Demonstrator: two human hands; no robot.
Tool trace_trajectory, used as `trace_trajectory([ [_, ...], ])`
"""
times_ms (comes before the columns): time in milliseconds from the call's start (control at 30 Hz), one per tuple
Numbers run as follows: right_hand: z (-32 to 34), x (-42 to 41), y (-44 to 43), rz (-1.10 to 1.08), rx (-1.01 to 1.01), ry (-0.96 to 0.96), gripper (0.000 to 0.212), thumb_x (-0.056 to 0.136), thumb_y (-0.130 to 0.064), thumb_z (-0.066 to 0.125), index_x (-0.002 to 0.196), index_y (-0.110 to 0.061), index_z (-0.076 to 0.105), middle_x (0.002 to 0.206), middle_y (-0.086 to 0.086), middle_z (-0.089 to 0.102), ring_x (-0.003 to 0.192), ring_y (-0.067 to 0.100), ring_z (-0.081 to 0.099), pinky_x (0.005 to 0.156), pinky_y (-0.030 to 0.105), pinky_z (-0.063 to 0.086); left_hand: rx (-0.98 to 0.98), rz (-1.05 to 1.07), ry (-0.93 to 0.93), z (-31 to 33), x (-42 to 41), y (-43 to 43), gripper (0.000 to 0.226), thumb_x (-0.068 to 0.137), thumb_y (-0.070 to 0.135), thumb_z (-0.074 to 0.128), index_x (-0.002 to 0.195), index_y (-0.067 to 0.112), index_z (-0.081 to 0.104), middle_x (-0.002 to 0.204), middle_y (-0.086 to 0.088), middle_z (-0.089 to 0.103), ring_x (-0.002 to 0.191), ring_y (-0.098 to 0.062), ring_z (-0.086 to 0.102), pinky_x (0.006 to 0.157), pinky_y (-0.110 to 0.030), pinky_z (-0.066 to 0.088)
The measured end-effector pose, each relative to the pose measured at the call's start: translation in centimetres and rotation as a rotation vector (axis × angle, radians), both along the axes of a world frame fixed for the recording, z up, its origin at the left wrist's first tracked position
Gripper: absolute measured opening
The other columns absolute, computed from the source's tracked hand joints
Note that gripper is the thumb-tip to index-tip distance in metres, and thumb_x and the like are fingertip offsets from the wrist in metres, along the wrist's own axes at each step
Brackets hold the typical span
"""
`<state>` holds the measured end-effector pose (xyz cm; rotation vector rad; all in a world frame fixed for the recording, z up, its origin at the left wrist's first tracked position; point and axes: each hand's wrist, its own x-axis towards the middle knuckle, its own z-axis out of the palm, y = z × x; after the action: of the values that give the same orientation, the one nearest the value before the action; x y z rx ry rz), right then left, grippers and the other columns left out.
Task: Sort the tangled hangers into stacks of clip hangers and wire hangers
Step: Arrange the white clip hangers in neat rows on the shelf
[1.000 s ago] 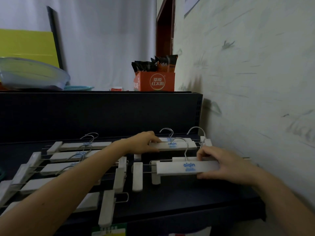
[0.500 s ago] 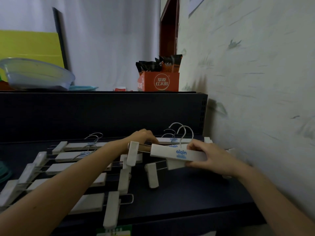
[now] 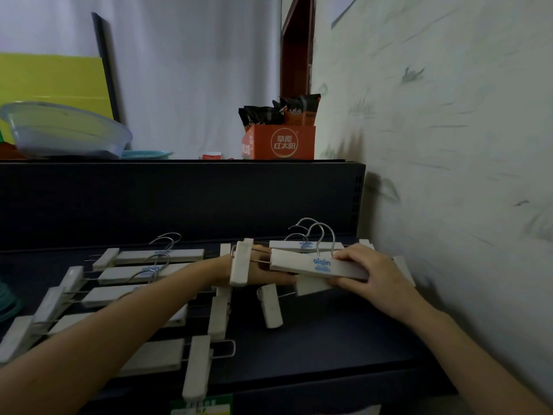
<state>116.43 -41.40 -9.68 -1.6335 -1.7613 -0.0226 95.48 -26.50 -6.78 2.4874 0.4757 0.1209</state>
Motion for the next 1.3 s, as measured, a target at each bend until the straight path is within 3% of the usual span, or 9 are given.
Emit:
trace_trajectory([
  [133, -0.1, -0.1, 0.2, -0.007, 0.038, 0.037, 0.031, 0.077, -0.033, 0.071, 0.103, -0.036, 0.055, 0.100, -0.030, 0.051, 0.100, -0.007, 0.052, 0.084, 0.010, 0.042, -0.097, -0.010, 0.043, 0.5, 0.3, -0.7, 0.040, 0.082, 0.033, 0.066, 0.119, 0.023, 0.055, 0.113, 0.008, 0.060, 0.108, -0.008, 0.057, 0.096, -0.027, 0.047],
  [300, -0.1, -0.3, 0.2, -0.003, 0.068, 0.072, 0.030, 0.077, -0.030, 0.072, 0.101, -0.036, 0.057, 0.100, -0.024, 0.057, 0.100, -0.003, 0.054, 0.084, 0.015, 0.045, -0.281, -0.032, 0.247, 1.1, 0.9, -1.1, 0.026, 0.087, 0.025, 0.061, 0.112, 0.024, 0.055, 0.082, 0.013, 0.070, 0.086, 0.004, 0.065, 0.086, -0.014, 0.043],
  [367, 0.2, -0.2, -0.1, -0.013, 0.098, 0.096, 0.030, 0.075, -0.031, 0.073, 0.100, -0.036, 0.057, 0.098, -0.025, 0.057, 0.100, -0.004, 0.053, 0.082, 0.014, 0.043, -0.305, -0.040, 0.252, 1.6, 1.1, -1.3, 0.023, 0.088, 0.022, 0.059, 0.111, 0.022, 0.055, 0.076, 0.011, 0.070, 0.081, 0.002, 0.066, 0.088, -0.018, 0.045],
  [500, 1.9, -0.6, -1.7, 0.019, 0.176, 0.186, 0.029, 0.070, -0.059, 0.064, 0.095, -0.046, 0.058, 0.101, -0.023, 0.062, 0.096, -0.004, 0.058, 0.077, 0.006, 0.043, -0.246, -0.066, 0.247, 2.8, 0.9, -0.9, 0.024, 0.089, 0.020, 0.057, 0.112, 0.014, 0.061, 0.082, 0.008, 0.069, 0.086, -0.002, 0.065, 0.102, -0.034, 0.043],
  [700, 2.9, -0.7, -2.8, 0.050, 0.104, 0.485, 0.027, 0.070, -0.043, 0.063, 0.095, -0.037, 0.068, 0.094, -0.014, 0.072, 0.087, 0.004, 0.066, 0.076, 0.014, 0.052, -0.153, -0.059, 0.235, 3.2, 0.6, -0.1, 0.017, 0.088, 0.020, 0.058, 0.101, 0.014, 0.068, 0.083, 0.010, 0.070, 0.089, -0.004, 0.064, 0.105, -0.038, 0.042],
  [833, 4.7, -0.9, -2.8, 0.094, -0.005, 0.675, 0.027, 0.073, -0.038, 0.058, 0.093, -0.026, 0.070, 0.083, -0.006, 0.073, 0.074, 0.000, 0.066, 0.065, 0.010, 0.051, -0.146, -0.074, 0.281, 3.4, 0.9, -0.2, 0.013, 0.088, 0.021, 0.058, 0.096, 0.019, 0.069, 0.083, 0.010, 0.070, 0.095, -0.010, 0.064, 0.106, -0.042, 0.040],
  [1067, 7.1, 0.1, -2.0, 0.038, -0.190, 0.371, 0.021, 0.085, -0.034, 0.056, 0.101, -0.027, 0.067, 0.084, -0.005, 0.069, 0.066, -0.007, 0.062, 0.060, 0.005, 0.046, -0.238, -0.091, 0.407, 3.8, 1.4, 0.1, 0.013, 0.092, 0.021, 0.052, 0.097, 0.027, 0.062, 0.084, 0.008, 0.066, 0.086, -0.007, 0.063, 0.096, -0.036, 0.046],
  [1200, 7.4, 0.5, -1.4, 0.034, -0.324, 0.145, 0.026, 0.080, -0.046, 0.057, 0.092, -0.029, 0.073, 0.079, 0.011, 0.068, 0.067, 0.009, 0.057, 0.065, 0.023, 0.045, -0.274, -0.108, 0.436, 3.9, 1.6, 0.2, 0.014, 0.094, 0.021, 0.048, 0.098, 0.026, 0.060, 0.087, 0.006, 0.063, 0.085, -0.008, 0.060, 0.094, -0.036, 0.045],
  [1300, 7.6, 0.5, -1.0, 0.046, -0.442, -0.033, 0.015, 0.086, -0.045, 0.055, 0.089, -0.044, 0.070, 0.071, -0.007, 0.067, 0.059, 0.002, 0.050, 0.061, 0.025, 0.040, -0.307, -0.093, 0.428, 3.8, 1.9, 0.3, 0.014, 0.094, 0.024, 0.047, 0.101, 0.025, 0.060, 0.082, 0.007, 0.063, 0.080, -0.007, 0.059, 0.088, -0.034, 0.046],
])
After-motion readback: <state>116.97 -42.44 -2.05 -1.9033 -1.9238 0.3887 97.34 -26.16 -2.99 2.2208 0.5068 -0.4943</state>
